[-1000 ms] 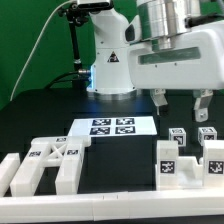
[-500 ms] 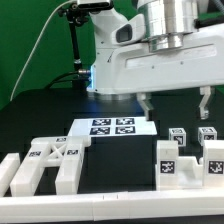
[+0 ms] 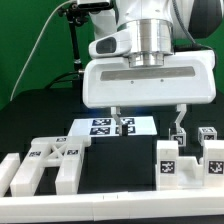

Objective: Assemble chair

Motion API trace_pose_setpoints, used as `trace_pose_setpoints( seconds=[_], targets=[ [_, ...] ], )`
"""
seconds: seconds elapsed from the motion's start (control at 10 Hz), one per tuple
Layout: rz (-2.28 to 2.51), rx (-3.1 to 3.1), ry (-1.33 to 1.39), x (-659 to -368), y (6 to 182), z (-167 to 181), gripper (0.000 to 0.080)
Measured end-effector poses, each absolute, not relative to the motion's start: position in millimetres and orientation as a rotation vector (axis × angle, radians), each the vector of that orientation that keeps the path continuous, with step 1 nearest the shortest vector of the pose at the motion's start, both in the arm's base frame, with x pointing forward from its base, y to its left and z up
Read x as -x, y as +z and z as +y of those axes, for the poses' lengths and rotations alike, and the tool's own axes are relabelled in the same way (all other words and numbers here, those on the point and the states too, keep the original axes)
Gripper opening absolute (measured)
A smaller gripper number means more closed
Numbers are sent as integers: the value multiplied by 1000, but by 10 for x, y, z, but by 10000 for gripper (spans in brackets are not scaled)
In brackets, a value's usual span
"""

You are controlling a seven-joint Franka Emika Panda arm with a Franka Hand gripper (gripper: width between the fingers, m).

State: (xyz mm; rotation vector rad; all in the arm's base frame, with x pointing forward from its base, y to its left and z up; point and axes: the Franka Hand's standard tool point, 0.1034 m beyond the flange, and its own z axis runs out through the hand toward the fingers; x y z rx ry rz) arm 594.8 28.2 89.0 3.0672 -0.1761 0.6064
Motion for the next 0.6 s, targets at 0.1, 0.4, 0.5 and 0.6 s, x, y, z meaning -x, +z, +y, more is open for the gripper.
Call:
trace_pose_setpoints(
  seconds=[0.1, 0.4, 0.5, 0.6],
  targets=[
    [-172, -3064, 608, -5948, 875, 278, 649],
    [-116, -3008, 703, -5983, 578, 350, 649],
    [-106, -2996, 718, -6002, 458, 385, 649],
    [-100, -2991, 717, -6016, 359, 396, 649]
  ],
)
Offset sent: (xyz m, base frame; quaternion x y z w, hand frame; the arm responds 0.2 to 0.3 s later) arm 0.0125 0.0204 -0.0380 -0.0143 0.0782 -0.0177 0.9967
